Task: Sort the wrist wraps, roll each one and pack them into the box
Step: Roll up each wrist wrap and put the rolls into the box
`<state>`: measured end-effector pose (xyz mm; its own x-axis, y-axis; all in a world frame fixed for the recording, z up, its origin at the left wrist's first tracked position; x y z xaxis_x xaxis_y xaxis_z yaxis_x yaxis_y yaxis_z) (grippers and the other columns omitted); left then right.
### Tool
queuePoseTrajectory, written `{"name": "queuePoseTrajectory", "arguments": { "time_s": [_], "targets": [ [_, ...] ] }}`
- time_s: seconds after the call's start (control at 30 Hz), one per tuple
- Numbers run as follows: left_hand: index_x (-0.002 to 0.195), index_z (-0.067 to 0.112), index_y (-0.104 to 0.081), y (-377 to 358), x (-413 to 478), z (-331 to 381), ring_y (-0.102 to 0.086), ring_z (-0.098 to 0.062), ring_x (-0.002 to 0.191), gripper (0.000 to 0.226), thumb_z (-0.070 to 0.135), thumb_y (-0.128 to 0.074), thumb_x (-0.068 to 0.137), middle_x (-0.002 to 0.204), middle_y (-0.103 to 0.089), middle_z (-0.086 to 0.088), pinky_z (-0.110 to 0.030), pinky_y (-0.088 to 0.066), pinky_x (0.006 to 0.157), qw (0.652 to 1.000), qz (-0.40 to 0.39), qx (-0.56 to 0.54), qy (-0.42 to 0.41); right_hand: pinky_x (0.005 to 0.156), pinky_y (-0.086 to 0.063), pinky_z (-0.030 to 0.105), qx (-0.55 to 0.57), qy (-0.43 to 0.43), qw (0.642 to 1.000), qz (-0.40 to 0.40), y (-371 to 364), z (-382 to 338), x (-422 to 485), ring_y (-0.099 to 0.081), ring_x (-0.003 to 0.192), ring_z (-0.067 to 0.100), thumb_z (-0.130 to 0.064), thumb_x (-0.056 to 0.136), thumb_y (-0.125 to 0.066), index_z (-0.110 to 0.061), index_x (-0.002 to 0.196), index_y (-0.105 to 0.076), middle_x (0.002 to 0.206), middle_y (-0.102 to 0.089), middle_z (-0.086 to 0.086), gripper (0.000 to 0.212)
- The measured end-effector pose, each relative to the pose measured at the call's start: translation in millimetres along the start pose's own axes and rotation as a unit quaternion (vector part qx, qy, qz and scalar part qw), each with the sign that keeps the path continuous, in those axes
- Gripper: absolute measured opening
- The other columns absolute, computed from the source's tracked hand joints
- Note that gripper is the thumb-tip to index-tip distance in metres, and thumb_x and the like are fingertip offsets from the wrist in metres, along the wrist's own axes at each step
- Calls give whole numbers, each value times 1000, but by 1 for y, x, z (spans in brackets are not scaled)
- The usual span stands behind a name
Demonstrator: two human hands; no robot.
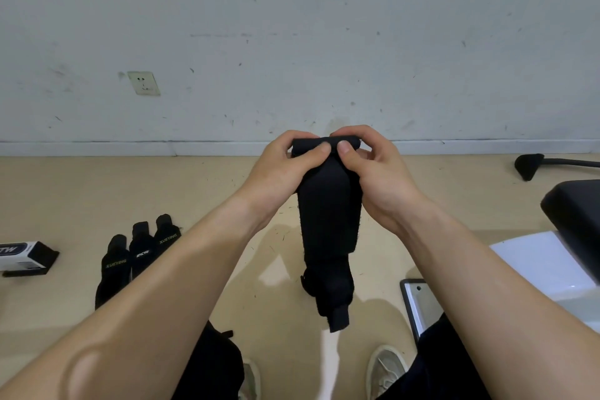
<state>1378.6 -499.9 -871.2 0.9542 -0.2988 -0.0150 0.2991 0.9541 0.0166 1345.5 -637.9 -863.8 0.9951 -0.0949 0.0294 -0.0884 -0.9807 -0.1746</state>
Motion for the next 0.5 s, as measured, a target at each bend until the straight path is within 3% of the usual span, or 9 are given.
{"name": "queuePoseTrajectory", "arguments": {
  "time_s": [0.1,0.23,0.4,0.5],
  "targets": [
    [109,21,-75,3,1,2,-73,-23,106,33,47,-71,89,108,-76,-1,-42,-57,94,1000,28,-10,-8,68,-57,31,3,0,1000,-4,-1,0,0,-71,80,24,-4,103,-55,-15,108,-66,91,-72,12,17],
    [102,23,-76,7,3,2,-73,-26,106,6,24,-72,97,108,-76,-6,-40,-59,94,999,42,-13,-14,73,-57,31,36,-35,999,-16,-5,7,1,-72,84,22,-4,102,-55,-15,114,-66,95,-73,9,19],
    [106,24,-72,7,1,5,-73,-17,90,16,12,-71,97,99,-74,-8,-27,-57,75,999,33,3,-20,83,-58,35,-15,-37,999,19,-3,14,5,-73,93,19,-30,103,-59,-17,114,-66,103,-75,3,18],
    [111,24,-70,6,1,2,-74,-18,86,22,9,-72,96,97,-74,-9,-27,-57,73,1000,26,3,-16,73,-59,34,-40,-23,999,28,-1,13,5,-73,84,23,-23,103,-61,-15,113,-65,94,-74,10,14]
  ]
}}
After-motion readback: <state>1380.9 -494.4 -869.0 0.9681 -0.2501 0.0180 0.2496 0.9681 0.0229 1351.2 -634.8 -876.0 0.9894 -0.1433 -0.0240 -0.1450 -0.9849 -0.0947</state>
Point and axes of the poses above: each hand's wrist, its own x-axis towards the middle knuckle, its own y-axis out of the back of the hand, z = x × y, the point moved 10 cm from there along x, towards the middle knuckle
